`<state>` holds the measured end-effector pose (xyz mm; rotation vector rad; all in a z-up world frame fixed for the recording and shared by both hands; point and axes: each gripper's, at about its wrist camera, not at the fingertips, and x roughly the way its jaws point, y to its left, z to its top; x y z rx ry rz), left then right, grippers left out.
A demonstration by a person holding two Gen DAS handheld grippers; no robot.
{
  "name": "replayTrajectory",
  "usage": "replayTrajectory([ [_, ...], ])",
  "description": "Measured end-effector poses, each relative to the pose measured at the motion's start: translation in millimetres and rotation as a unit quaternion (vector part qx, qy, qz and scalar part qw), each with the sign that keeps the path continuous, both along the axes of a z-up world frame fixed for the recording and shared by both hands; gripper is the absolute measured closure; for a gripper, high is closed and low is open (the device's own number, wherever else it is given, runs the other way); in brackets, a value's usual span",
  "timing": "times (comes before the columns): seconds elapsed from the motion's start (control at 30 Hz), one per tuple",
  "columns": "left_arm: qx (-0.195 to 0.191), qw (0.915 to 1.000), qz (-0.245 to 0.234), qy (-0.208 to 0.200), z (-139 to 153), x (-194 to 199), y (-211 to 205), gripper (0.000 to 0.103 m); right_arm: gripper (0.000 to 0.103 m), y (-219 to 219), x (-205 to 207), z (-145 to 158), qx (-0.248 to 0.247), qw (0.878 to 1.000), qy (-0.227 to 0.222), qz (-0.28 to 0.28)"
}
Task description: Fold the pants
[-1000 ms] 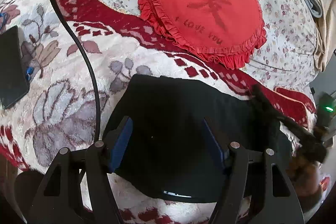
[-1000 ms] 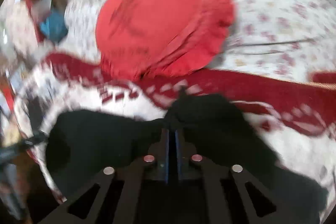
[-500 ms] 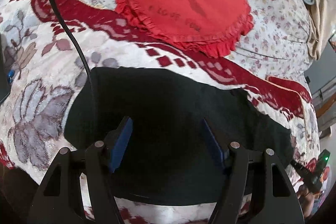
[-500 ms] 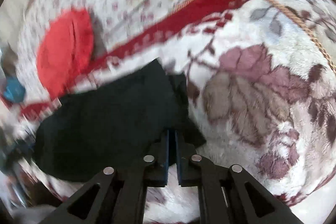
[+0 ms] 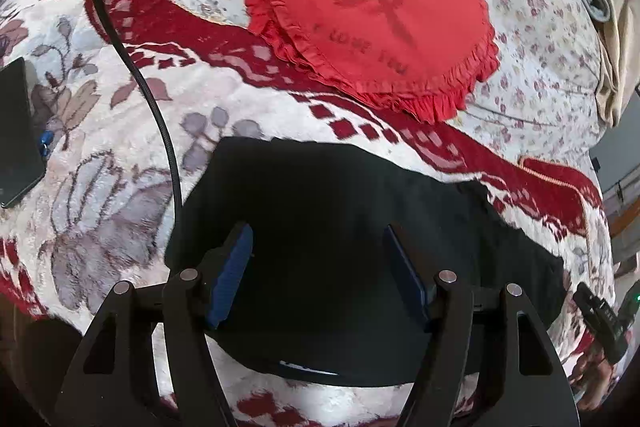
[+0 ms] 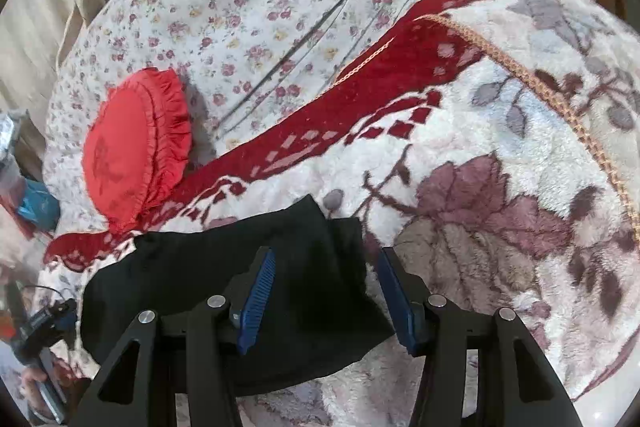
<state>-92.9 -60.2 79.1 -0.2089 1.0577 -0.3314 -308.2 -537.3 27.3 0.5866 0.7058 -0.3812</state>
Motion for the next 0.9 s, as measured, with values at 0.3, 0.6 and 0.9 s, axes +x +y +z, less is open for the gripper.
replayTrajectory([
  [0.3,0.009,1.0,-0.004,-0.001,2.4,-6.7,2.5,0.035,0.095,37.4,40.9,-10.2,-0.084,0.992,0.038,0.081],
  [0.6,0.01,0.9999,0.009,0.003,-2.4,-3.5,7.7,0.035,0.095,7.1,9.3,-11.2,-0.122,0.989,0.081,0.03],
  [0.9,0.025,0.9995,0.013,-0.01,-1.0,-7.1,11.6,0.035,0.071,11.8,1.5,8.5,-0.146,0.984,0.099,0.003],
])
